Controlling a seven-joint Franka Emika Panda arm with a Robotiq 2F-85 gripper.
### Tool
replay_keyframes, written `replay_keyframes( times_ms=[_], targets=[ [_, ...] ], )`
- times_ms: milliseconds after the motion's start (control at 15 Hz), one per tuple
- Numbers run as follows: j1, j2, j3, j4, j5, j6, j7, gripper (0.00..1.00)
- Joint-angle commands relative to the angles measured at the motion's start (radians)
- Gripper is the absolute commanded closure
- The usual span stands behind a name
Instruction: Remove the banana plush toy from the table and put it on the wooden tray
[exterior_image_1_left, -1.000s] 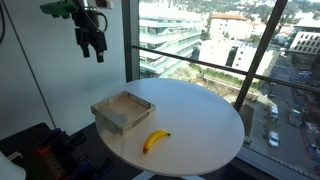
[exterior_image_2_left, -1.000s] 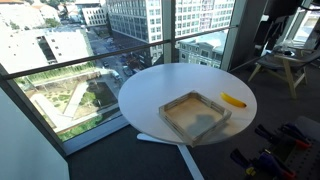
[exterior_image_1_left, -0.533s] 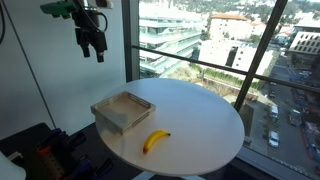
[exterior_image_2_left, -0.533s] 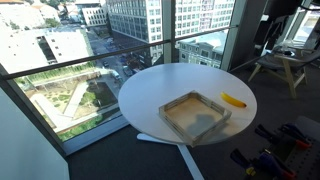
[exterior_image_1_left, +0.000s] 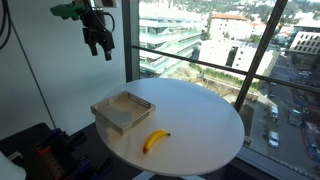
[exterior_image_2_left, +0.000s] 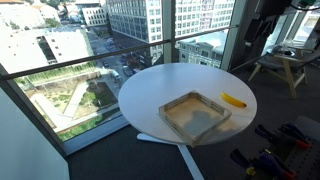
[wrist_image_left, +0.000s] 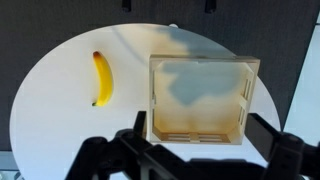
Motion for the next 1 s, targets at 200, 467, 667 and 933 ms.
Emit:
replay_keyframes(
  times_ms=[200,467,667,933],
  targets=[
    [-0.035,0.129,-0.014,0.103,-0.009,0.057,-0.018,0.00],
    [-0.058,0.206,-0.033,0.158,-0.013,0.085,-0.025,0.00],
    [-0.075,0.266,-0.050,0.202,-0.016,0.104,-0.033,0.00],
    [-0.089,0.350,-0.072,0.252,-0.008,0.100,-0.051,0.00]
  ],
)
